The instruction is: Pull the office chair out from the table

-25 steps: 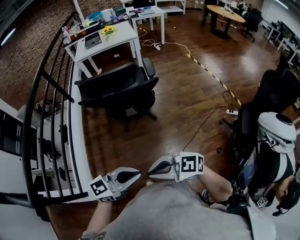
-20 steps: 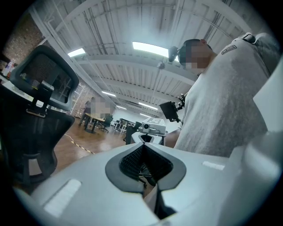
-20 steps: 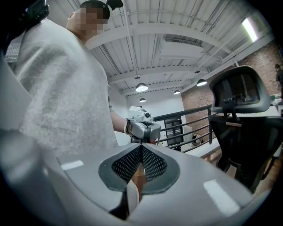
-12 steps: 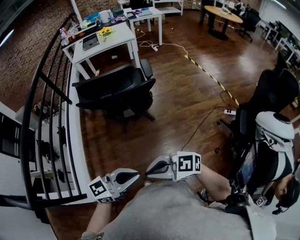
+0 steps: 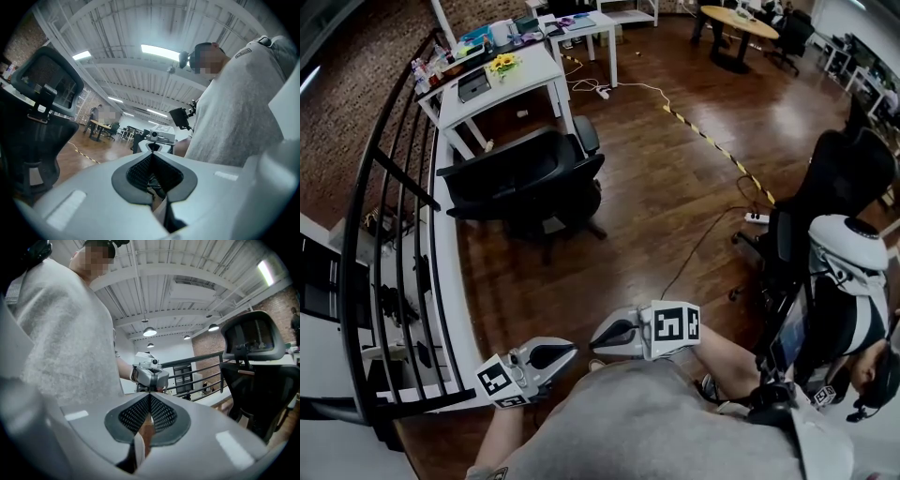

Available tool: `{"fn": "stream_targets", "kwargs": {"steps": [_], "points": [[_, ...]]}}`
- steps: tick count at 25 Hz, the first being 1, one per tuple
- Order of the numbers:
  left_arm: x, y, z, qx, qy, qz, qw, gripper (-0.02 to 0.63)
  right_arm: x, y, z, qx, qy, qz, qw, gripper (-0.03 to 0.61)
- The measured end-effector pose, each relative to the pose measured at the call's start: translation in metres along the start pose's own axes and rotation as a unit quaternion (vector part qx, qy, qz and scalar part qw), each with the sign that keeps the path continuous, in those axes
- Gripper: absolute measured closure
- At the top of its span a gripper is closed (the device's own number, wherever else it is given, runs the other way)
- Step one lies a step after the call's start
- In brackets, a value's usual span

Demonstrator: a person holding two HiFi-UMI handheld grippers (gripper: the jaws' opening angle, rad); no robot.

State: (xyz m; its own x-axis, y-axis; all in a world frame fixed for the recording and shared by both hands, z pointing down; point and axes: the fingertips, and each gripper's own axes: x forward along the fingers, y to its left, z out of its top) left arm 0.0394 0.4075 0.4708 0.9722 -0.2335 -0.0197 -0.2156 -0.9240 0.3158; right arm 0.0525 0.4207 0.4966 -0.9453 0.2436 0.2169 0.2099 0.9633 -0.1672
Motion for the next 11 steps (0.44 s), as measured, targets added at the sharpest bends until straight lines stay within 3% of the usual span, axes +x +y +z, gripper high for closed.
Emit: {"fn": "stream_targets", "kwargs": {"steps": [11], "points": [[-0.004, 0.006, 0.0039, 0.0, -0.003, 0.006, 1.0, 0.614, 0.0024, -0.0079, 0.0058, -0.006, -0.003, 0.001, 1.0, 0.572]]}}
